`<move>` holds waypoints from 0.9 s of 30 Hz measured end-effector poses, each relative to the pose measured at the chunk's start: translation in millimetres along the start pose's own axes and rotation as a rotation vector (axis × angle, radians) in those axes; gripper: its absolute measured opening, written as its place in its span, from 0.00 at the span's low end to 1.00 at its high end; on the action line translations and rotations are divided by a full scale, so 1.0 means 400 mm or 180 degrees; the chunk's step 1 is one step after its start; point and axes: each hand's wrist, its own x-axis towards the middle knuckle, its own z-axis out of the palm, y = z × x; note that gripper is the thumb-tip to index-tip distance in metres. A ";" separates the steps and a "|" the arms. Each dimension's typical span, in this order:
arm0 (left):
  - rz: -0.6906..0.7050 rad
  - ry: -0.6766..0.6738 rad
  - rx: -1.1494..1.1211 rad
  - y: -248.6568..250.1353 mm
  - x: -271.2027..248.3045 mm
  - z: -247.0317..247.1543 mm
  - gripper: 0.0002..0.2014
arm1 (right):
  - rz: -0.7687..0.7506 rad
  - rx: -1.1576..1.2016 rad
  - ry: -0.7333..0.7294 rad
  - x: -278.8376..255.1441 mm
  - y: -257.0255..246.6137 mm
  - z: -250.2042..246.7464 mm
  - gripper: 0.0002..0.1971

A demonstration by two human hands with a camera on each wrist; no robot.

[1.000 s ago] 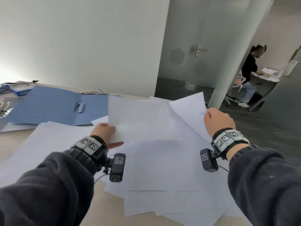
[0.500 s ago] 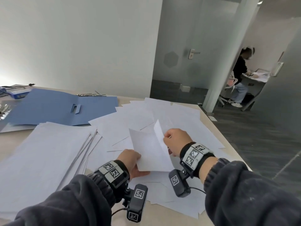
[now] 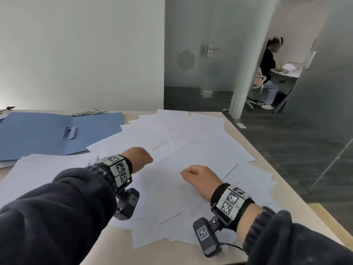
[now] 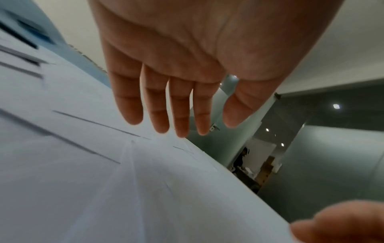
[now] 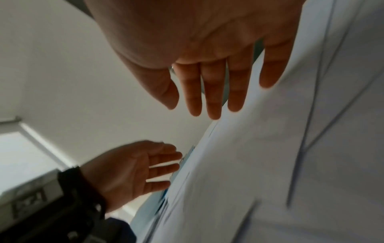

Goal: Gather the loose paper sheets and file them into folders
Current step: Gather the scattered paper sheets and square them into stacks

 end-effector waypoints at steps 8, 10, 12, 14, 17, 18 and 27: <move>-0.0078 -0.0221 0.0838 0.074 0.156 0.104 0.44 | 0.0621 -0.0131 0.0562 0.012 0.070 -0.124 0.13; -0.0121 -0.0277 0.1013 0.083 0.187 0.113 0.51 | 0.0777 -0.0427 0.0371 0.015 0.084 -0.127 0.17; -0.0149 -0.0349 0.1101 0.084 0.213 0.122 0.56 | 0.0891 -0.0606 0.0270 0.014 0.083 -0.128 0.18; -0.0134 -0.0393 0.1065 0.085 0.235 0.128 0.58 | 0.0931 -0.0868 0.0252 0.010 0.080 -0.133 0.17; 0.0008 -0.0369 0.1076 0.096 0.256 0.139 0.57 | 0.0813 -0.1090 0.0286 0.007 0.083 -0.138 0.15; 0.0051 -0.0353 0.1110 0.104 0.260 0.144 0.55 | 0.0775 -0.1104 0.0299 0.008 0.088 -0.138 0.14; -0.0106 -0.0347 0.1587 0.165 0.305 0.151 0.44 | 0.0674 -0.1097 0.0475 0.020 0.128 -0.141 0.13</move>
